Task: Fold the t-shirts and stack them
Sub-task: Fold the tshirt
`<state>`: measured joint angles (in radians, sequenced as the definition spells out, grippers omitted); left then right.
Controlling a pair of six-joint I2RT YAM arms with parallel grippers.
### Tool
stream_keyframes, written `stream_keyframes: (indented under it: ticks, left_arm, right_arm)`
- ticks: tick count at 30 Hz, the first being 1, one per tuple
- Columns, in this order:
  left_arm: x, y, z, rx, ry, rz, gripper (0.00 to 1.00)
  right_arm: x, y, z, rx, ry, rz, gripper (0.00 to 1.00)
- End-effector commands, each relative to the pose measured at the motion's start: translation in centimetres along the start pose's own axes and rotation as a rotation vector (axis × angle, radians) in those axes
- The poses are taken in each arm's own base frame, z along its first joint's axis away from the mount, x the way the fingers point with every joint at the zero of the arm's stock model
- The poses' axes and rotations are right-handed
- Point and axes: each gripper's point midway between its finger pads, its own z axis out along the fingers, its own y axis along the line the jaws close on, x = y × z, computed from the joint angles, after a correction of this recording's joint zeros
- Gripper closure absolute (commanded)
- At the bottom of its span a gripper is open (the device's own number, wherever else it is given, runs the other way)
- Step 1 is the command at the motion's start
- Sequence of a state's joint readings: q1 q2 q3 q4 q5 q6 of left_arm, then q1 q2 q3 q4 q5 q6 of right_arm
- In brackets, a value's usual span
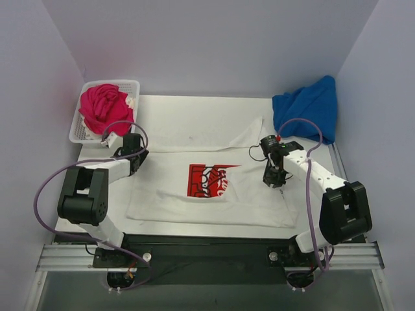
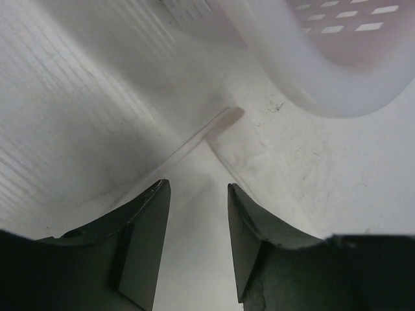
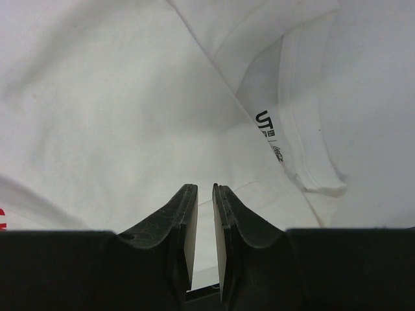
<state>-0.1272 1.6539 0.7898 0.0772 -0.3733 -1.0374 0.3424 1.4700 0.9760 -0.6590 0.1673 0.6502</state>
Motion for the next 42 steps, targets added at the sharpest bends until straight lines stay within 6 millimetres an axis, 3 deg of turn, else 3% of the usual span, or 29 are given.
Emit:
stream_keyframes:
  ticks: [1,9,15,23,27,29,32,35,36,42]
  left_arm:
    - [-2.0,-3.6,0.3,0.088,-0.039,-0.061,0.49]
    - [-2.3,-4.6,2.2,0.084,-0.062,-0.052,0.50]
    - [-2.3,-4.7,3.3,0.054,-0.066,-0.037,0.57]
    - [-2.9,-4.8,3.1,0.039,-0.085,-0.018,0.81]
    - [-3.4,-4.8,2.6,0.038,-0.096,-0.014,1.00]
    - [-3.8,-4.9,2.1,0.042,-0.102,-0.010,1.00]
    - [-4.2,-5.2,1.5,0.051,-0.108,-0.004,1.00]
    - [-4.5,-5.3,0.7,0.065,-0.108,0.003,1.00]
    - [-4.5,-5.5,0.4,0.072,-0.107,0.005,1.00]
    - [-4.4,-5.6,-0.8,0.101,-0.097,0.021,1.00]
  right_arm:
    - [0.2,0.0,-0.1,0.019,0.018,-0.021,0.82]
    - [0.3,0.3,0.4,0.028,0.036,-0.027,0.82]
    - [0.4,0.4,0.7,0.035,0.046,-0.030,0.82]
    - [0.4,0.7,1.0,0.042,0.057,-0.033,0.83]
    - [-0.1,0.7,0.8,0.045,0.039,-0.029,0.84]
    - [-0.6,0.7,0.5,0.047,0.017,-0.028,0.83]
    - [-2.5,0.9,-0.2,0.044,-0.034,-0.012,0.82]
    - [-5.9,1.4,-1.4,0.037,-0.114,0.020,0.77]
    - [-8.4,1.7,-2.3,0.012,-0.162,0.055,0.74]
    - [-17.0,3.7,-1.5,-0.067,-0.217,0.135,0.72]
